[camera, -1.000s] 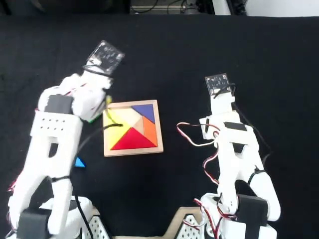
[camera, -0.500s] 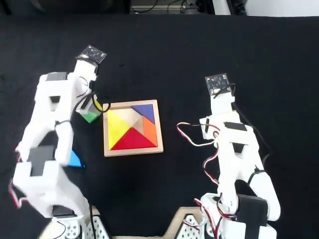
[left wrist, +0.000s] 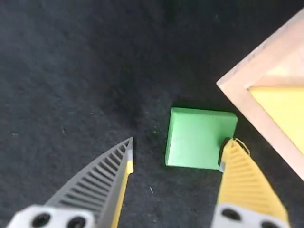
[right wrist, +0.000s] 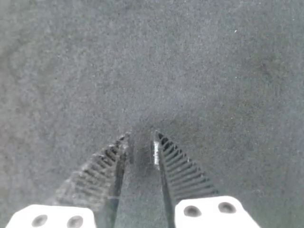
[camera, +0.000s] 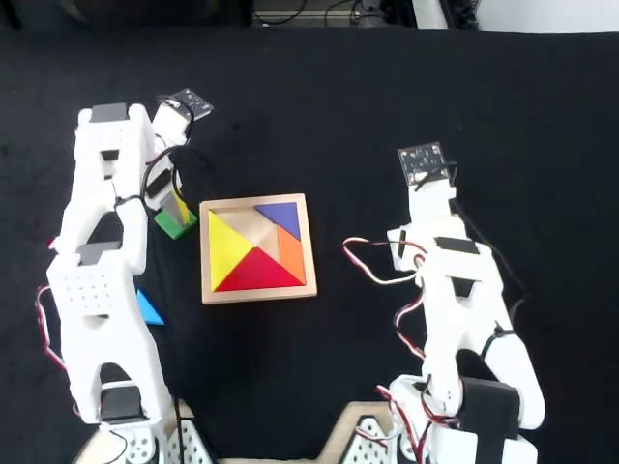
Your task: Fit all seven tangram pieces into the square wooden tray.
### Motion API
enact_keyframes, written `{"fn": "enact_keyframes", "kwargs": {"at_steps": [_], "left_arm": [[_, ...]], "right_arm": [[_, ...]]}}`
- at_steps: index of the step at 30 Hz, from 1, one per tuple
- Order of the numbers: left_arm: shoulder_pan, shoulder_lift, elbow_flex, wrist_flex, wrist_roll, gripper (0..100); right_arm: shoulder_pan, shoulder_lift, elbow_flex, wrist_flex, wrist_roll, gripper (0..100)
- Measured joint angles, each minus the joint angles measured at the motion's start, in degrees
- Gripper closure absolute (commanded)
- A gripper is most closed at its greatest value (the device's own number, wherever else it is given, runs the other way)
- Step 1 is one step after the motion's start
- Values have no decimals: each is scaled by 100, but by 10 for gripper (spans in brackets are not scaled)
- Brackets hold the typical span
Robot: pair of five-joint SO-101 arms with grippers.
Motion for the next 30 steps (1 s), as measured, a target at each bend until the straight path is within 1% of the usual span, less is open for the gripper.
{"fn": "enact_keyframes", "kwargs": {"at_steps": [13,21,30], "left_arm": [[-9,220,-123,246,-9,712],[176,299,-123,264,-9,712],[193,308,-123,264,-9,712]], "right_arm": [[0,0,0,0,0,917],[0,0,0,0,0,917],[0,0,0,0,0,917]]}}
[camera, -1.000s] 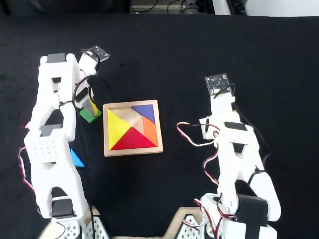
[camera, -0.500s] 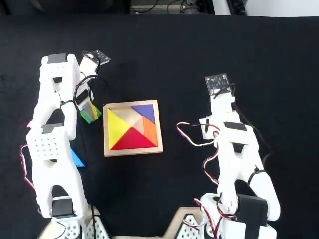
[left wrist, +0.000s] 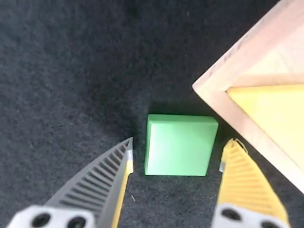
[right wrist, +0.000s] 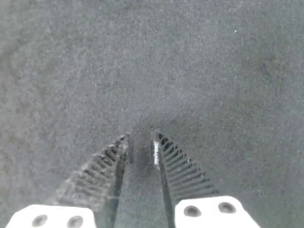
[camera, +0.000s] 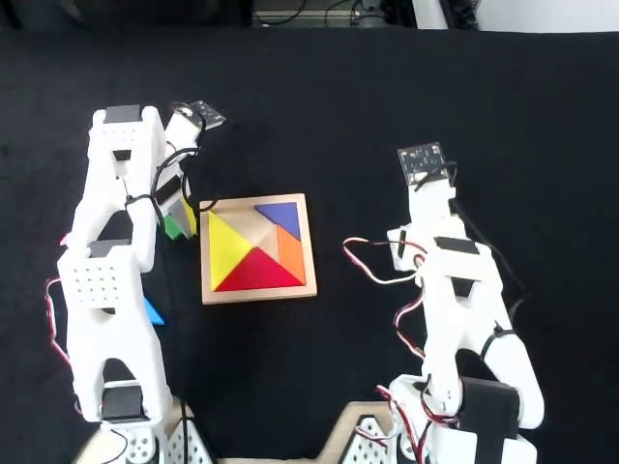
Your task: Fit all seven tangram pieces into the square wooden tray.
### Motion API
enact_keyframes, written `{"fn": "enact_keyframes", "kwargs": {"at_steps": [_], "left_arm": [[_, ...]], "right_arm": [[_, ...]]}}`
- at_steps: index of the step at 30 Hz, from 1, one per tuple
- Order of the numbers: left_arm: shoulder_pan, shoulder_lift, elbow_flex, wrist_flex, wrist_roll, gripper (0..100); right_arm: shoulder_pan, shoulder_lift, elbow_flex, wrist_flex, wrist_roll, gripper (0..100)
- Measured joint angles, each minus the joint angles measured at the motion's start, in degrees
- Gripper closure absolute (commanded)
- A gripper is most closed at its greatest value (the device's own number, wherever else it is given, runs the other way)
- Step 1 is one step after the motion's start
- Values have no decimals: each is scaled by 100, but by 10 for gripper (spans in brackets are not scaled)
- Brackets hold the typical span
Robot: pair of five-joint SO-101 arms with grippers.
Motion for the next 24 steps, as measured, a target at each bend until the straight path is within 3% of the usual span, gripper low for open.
{"fn": "enact_keyframes", "kwargs": {"at_steps": [2,9,19,24], "left_arm": [[0,0,0,0,0,720],[105,-9,193,-369,-62,906],[114,-105,422,-431,-404,932],[105,-413,-88,624,-185,966]], "right_arm": [[0,0,0,0,0,917],[0,0,0,0,0,917],[0,0,0,0,0,917],[0,0,0,0,0,917]]}}
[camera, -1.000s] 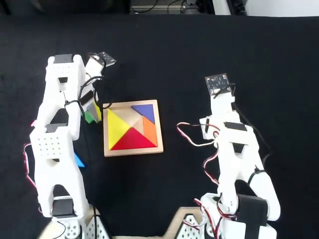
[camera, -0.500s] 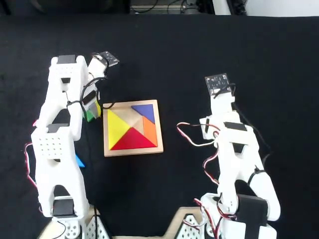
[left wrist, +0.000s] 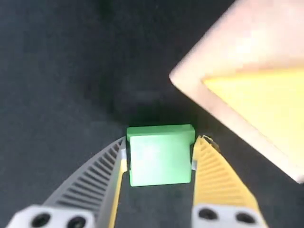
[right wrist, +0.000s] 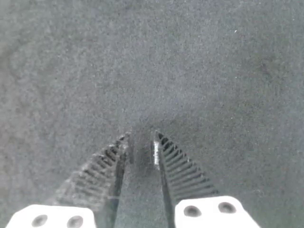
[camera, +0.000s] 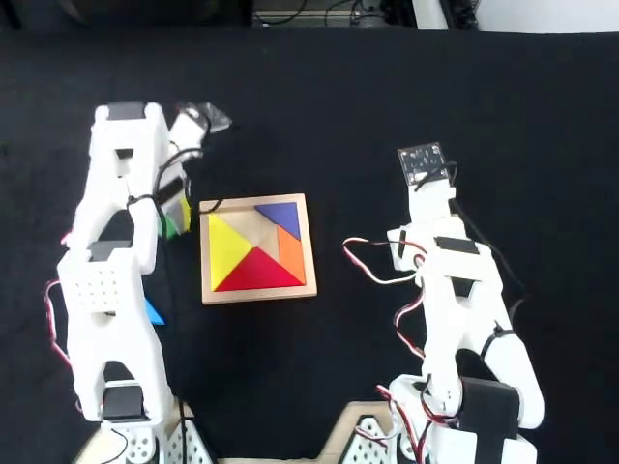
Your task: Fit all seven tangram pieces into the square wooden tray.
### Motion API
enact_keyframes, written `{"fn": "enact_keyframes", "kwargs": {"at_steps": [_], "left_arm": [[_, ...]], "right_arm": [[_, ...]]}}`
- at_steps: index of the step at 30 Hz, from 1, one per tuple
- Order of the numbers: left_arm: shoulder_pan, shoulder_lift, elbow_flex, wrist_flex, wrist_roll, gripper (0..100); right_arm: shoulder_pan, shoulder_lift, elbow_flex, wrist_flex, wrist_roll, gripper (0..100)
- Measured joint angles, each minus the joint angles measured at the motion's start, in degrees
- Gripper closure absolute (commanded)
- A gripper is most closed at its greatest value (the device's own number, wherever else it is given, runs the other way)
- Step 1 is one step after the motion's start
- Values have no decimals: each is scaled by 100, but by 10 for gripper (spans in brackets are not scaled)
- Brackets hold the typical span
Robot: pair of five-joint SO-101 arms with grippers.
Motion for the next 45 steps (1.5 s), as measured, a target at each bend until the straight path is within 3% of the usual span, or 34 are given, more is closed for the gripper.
{"fn": "enact_keyframes", "kwargs": {"at_steps": [4,8,12,15,18,22,25,30,45], "left_arm": [[149,-835,-501,642,316,971],[360,-1556,-510,738,1134,971],[1073,-1846,62,747,2277,970],[1723,-1846,730,484,3226,970],[2084,-1846,1415,-334,3692,970],[2136,-1846,2110,-1468,3719,970],[2127,-1846,2532,-1996,3218,970],[2127,-1864,2699,-2163,2910,970],[2136,-1864,2752,-2259,2875,970]], "right_arm": [[0,0,0,0,0,917],[0,0,0,0,0,917],[0,0,0,0,0,917],[0,0,0,0,0,917],[0,0,0,0,0,917],[0,0,0,0,0,917],[0,0,0,0,0,917],[0,0,0,0,18,917],[0,0,0,0,176,917]]}}
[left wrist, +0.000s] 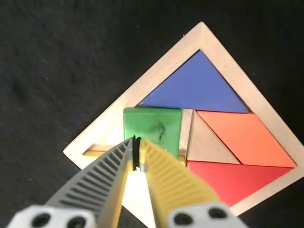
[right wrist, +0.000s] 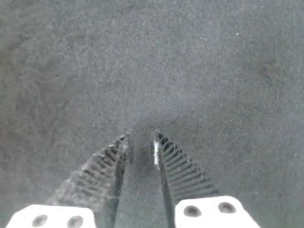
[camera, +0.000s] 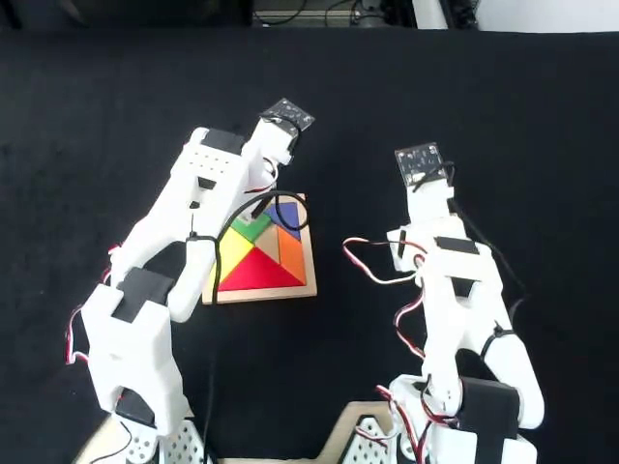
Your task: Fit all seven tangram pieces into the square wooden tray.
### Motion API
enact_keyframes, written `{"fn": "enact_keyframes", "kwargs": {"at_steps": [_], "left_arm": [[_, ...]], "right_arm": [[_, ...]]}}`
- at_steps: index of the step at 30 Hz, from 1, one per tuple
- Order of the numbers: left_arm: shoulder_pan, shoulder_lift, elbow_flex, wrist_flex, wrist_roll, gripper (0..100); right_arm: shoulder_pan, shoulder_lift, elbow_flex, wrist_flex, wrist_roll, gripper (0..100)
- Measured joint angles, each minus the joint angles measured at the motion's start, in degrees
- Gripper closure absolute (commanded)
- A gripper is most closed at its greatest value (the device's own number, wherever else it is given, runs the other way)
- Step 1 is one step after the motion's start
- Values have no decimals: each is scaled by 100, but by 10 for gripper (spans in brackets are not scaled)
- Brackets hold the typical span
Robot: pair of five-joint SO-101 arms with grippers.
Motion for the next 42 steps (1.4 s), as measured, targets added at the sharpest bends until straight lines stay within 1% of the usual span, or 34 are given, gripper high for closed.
{"fn": "enact_keyframes", "kwargs": {"at_steps": [3,7,12,21,24,26,29,34,42], "left_arm": [[-9,0,0,-264,0,970],[-229,0,0,-580,-9,970],[-466,202,-9,-703,0,970],[-440,580,0,-695,-18,970],[-413,580,26,-492,0,970],[-299,580,26,-193,0,970],[-123,571,18,-53,-18,970],[-70,571,18,-35,185,970],[35,571,26,-35,237,970]], "right_arm": [[0,0,0,0,0,917],[0,0,0,0,0,917],[0,0,0,0,0,917],[0,0,0,0,0,917],[0,0,0,0,0,917],[0,0,0,0,0,917],[0,0,0,0,0,917],[0,0,0,0,0,917],[0,0,0,0,0,917]]}}
